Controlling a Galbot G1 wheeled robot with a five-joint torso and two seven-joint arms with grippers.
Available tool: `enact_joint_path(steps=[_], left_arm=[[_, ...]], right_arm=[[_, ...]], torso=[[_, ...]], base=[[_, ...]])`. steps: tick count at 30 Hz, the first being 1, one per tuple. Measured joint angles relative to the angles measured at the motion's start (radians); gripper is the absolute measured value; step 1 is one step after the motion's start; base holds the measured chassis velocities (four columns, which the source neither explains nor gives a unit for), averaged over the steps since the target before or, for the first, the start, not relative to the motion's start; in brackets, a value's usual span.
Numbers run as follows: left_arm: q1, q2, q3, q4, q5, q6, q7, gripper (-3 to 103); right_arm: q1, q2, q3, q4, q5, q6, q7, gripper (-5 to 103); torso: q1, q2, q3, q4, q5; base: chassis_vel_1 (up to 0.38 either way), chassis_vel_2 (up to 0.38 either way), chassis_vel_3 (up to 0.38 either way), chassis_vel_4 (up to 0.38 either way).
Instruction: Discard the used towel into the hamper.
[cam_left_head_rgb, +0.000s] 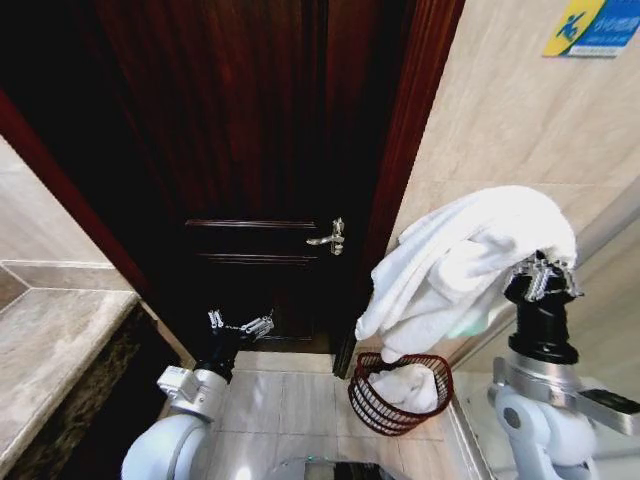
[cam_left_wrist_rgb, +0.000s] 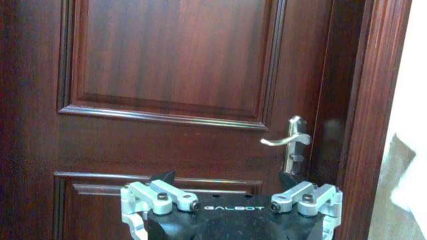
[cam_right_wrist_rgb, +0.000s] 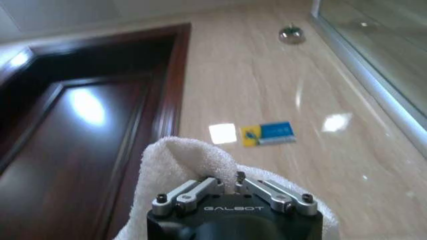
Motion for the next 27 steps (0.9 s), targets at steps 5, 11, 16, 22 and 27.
enact_joint_path(steps=[5,11,16,22,27], left_arm=[[0.0,0.0,0.0,0.0,0.0,0.0,0.0,100],[0.0,0.0,0.0,0.0,0.0,0.0,0.0,100],[0.0,0.0,0.0,0.0,0.0,0.0,0.0,100],[0.0,0.0,0.0,0.0,0.0,0.0,0.0,100],[0.0,0.0,0.0,0.0,0.0,0.0,0.0,100]], right_arm=[[0.006,-0.001,0.004,-0.03,0.004,-0.007,0.0,3],[0.011,-0.001,0.006,-0.107,0.025,-0.004,-0.026,3],[0.01,0.005,-0.015,-0.155,0.025,0.006,-0.012,3],[0.004,0.011,-0.024,-0.188,0.026,0.014,-0.009,3],[0.01,0.004,-0.033,-0.249,0.011,0.041,-0.008,3]], torso=[[0.0,0.0,0.0,-0.0001,-0.0006],[0.001,0.0,0.0,0.0,-0.0003],[0.001,0.0,0.0,0.0,-0.0003],[0.001,0.0,0.0,-0.0001,-0.0005],[0.001,0.0,0.0,0.0,-0.0004]], base=[[0.0,0.0,0.0,0.0],[0.0,0.0,0.0,0.0],[0.0,0.0,0.0,0.0],[0.0,0.0,0.0,0.0],[0.0,0.0,0.0,0.0]])
